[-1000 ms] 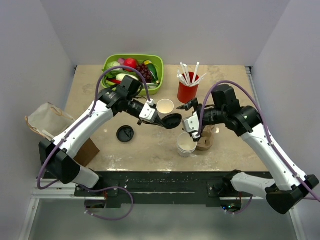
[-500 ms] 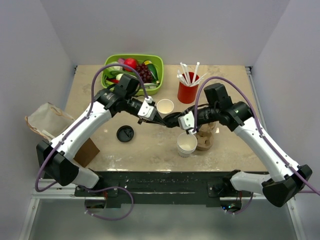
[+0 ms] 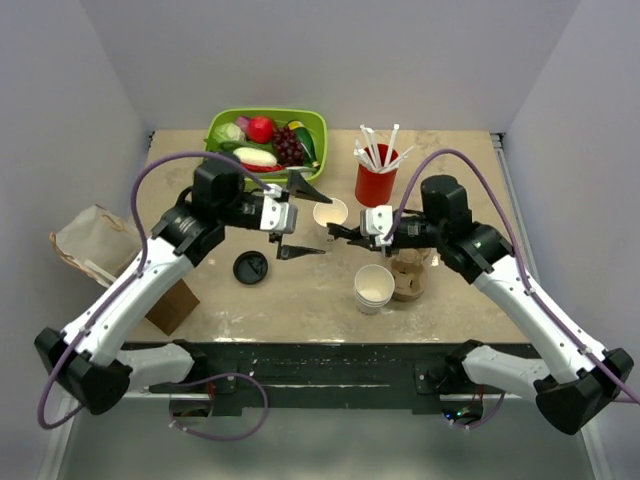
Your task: Pack the takeout coffee
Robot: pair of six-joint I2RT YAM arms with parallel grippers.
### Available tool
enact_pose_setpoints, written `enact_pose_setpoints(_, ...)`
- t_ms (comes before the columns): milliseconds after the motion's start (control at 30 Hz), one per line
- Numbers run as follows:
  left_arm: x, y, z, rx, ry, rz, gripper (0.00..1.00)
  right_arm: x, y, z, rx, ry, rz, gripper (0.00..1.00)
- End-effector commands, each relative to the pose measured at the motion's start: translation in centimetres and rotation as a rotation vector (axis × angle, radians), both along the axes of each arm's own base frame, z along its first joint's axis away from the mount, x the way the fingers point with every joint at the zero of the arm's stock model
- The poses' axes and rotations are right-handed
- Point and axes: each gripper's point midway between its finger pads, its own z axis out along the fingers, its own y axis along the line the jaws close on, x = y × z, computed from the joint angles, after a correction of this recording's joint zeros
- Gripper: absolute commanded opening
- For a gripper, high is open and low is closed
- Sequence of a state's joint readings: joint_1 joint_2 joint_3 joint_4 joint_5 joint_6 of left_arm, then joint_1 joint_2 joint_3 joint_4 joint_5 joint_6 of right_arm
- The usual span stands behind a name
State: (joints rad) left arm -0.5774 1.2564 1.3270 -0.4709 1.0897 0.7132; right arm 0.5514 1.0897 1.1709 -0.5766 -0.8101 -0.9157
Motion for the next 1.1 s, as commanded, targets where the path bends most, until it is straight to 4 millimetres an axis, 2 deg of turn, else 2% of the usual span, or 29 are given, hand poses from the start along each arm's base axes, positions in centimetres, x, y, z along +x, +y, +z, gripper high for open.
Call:
enact_pose_setpoints(0,2.5,2.0,9.6,-0.346,-0.077,0.35,1.0,3.4,0.9,2.7,0.25,0.216,-0.29,0.25)
enact_pose_setpoints(33,4.9,3.5,10.5,-0.417,-0.043,0.531,1.0,4.6,0.7,2.6,0.273,0.243,-0.367,0.32)
enact_pose_setpoints(67,5.7,4.3,10.1,-0.475,0.093,0.627,1.0,5.9,1.1,3.3,0.326,0.271,-0.416,0.32)
enact_pose_setpoints(100,6.4,5.6,11.3,-0.56,0.149,0.716,1.0,6.4,1.4,4.6,0.409,0.407,-0.481,0.25)
enact_pose_setpoints(133,8.9,7.9,10.9,-0.633,0.229,0.908,1.0,7.0,1.6,5.2,0.452,0.483,-0.525,0.25)
enact_pose_setpoints(167,9.6,8.5,10.5,-0.691,0.364,0.977,1.0,8.5,2.2,4.0,0.459,0.577,-0.593,0.26)
enact_pose_setpoints(200,11.0,9.1,8.5,-0.677,0.452,1.078,1.0,8.6,2.8,4.9,0.504,0.692,-0.612,0.26)
enact_pose_setpoints(233,12.4,10.6,7.9,-0.708,0.496,1.198,1.0,8.9,3.3,4.2,0.498,0.747,-0.619,0.26)
enact_pose_setpoints(267,13.1,10.9,7.0,-0.706,0.551,1.254,1.0,9.3,3.7,3.9,0.507,0.783,-0.627,0.24)
enact_pose_setpoints(300,14.2,11.1,4.2,-0.639,0.61,1.35,1.0,10.1,4.2,2.9,0.509,0.833,-0.652,0.23)
enact_pose_setpoints(333,14.7,11.9,3.3,-0.636,0.646,1.432,1.0,10.9,4.3,2.6,0.517,0.84,-0.682,0.24)
enact_pose_setpoints(400,15.3,11.2,1.5,-0.598,0.681,1.442,1.0,12.6,3.9,1.2,0.525,0.865,-0.781,0.24)
enact_pose_setpoints(500,15.8,10.4,-2.1,-0.551,0.758,1.461,1.0,14.3,3.2,1.5,0.6,0.858,-0.869,0.25)
enact_pose_setpoints(533,15.8,9.7,-3.4,-0.517,0.793,1.446,1.0,14.3,3.2,0.8,0.603,0.875,-0.883,0.25)
enact_pose_setpoints(567,15.9,9.1,-4.3,-0.502,0.83,1.437,1.0,14.8,3.4,1.6,0.647,0.863,-0.865,0.25)
enact_pose_setpoints(600,16.3,8.5,-6.1,-0.447,0.861,1.443,1.0,14.9,3.5,1.5,0.663,0.883,-0.869,0.25)
enact_pose_setpoints(667,16.6,7.7,-7.5,-0.401,0.931,1.421,1.0,15.6,3.4,0.0,0.653,0.893,-0.913,0.26)
enact_pose_setpoints(700,17.0,7.5,-9.0,-0.358,0.965,1.433,1.0,16.0,3.2,-0.4,0.652,0.9,-0.938,0.26)
enact_pose_setpoints(733,17.0,7.0,-9.4,-0.34,1.005,1.405,1.0,16.3,3.1,-0.9,0.648,0.903,-0.955,0.25)
enact_pose_setpoints(767,17.6,7.7,-10.0,-0.342,1.026,1.416,1.0,16.7,3.2,-1.6,0.645,0.922,-0.967,0.25)
enact_pose_setpoints(800,18.0,7.5,-10.5,-0.341,1.042,1.394,1.0,16.9,3.1,-2.2,0.644,0.932,-0.975,0.26)
enact_pose_setpoints(833,17.6,6.8,-11.3,-0.314,1.09,1.341,1.0,17.0,3.1,-2.5,0.641,0.939,-0.976,0.25)
enact_pose_setpoints(867,18.0,7.3,-11.7,-0.318,1.11,1.336,1.0,17.3,3.2,-3.4,0.63,0.96,-0.985,0.26)
enact_pose_setpoints(933,17.9,6.9,-12.9,-0.289,1.146,1.297,1.0,17.6,3.0,-4.4,0.618,0.987,-1.005,0.27)
enact_pose_setpoints(1067,18.5,6.9,-13.1,-0.294,1.125,1.286,1.0,18.1,3.1,-6.4,0.602,1.015,-1.026,0.29)
